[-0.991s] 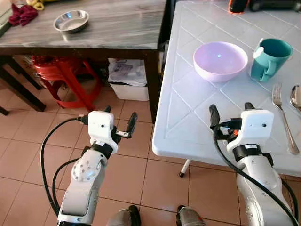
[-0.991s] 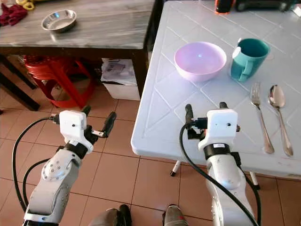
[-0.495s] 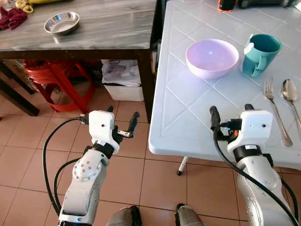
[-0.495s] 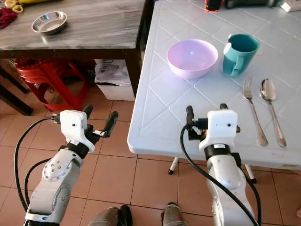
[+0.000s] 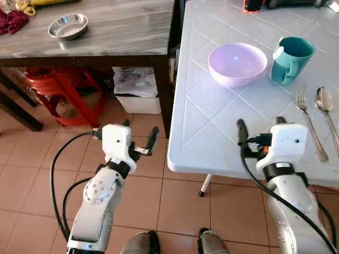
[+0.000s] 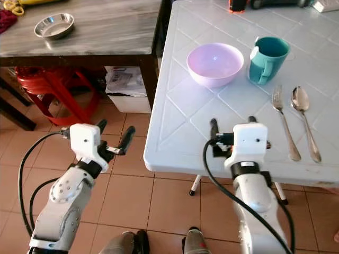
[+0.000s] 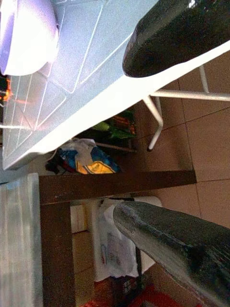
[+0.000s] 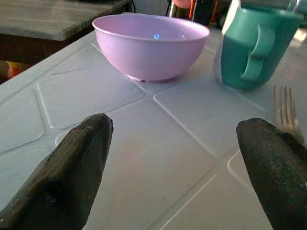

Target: Setting the table

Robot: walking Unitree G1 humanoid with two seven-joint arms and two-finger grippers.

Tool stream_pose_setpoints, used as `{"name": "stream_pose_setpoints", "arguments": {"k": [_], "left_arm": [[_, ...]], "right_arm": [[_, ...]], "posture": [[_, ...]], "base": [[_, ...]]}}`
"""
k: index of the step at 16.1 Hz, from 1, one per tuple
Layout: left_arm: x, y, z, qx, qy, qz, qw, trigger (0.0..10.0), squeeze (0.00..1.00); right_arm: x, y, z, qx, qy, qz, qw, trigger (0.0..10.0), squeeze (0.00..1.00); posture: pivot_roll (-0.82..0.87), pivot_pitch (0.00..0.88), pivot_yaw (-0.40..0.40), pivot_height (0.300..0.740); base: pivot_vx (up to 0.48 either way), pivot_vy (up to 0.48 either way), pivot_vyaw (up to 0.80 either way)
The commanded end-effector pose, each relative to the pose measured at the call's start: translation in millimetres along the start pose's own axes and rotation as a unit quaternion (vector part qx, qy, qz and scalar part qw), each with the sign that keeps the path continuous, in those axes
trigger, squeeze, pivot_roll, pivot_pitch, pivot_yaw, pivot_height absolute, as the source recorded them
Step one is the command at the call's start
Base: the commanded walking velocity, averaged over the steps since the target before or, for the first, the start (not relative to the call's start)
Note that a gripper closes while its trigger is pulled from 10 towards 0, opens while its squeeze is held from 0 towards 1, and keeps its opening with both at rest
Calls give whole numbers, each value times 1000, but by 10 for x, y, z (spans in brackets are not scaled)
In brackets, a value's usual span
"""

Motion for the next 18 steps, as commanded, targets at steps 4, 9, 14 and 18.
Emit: {"name": "stream_pose_setpoints", "arguments": {"k": [4, 9, 14, 18], "left_arm": [[3, 55, -62, -16, -25, -9, 1000, 10000, 0], [19, 78, -37, -3, -22, -13, 1000, 10000, 0], [13, 92, -74, 9, -34, -19, 999, 10000, 0], [25, 68, -82, 10, -36, -15, 999, 10000, 0]], "right_arm": [[-103, 155, -60, 7, -12, -31, 999, 10000, 0], [-13, 98, 25, 1, 1, -20, 1000, 10000, 0], [-6, 79, 56, -3, 8, -17, 1000, 10000, 0], [-4, 60, 73, -4, 12, -13, 1000, 10000, 0]], "posture": [[-163, 241, 102, 740], [-161, 243, 101, 740], [-167, 242, 102, 740], [-167, 243, 100, 740]], "base": [[0, 0, 0], [0, 0, 0], [118, 0, -348], [325, 0, -569]]}}
Point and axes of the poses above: a point about 5 cm out from each wrist's last joint towards the gripper, its own x axis pointing back from the gripper into the wrist, its own y axis along the axis of the wrist's last joint, z = x × y, the point moved 5 cm from there along -x, pointing out of the wrist towards the gripper, and after that the axes turned 6 degrees about -x, right-handed, at the moved point
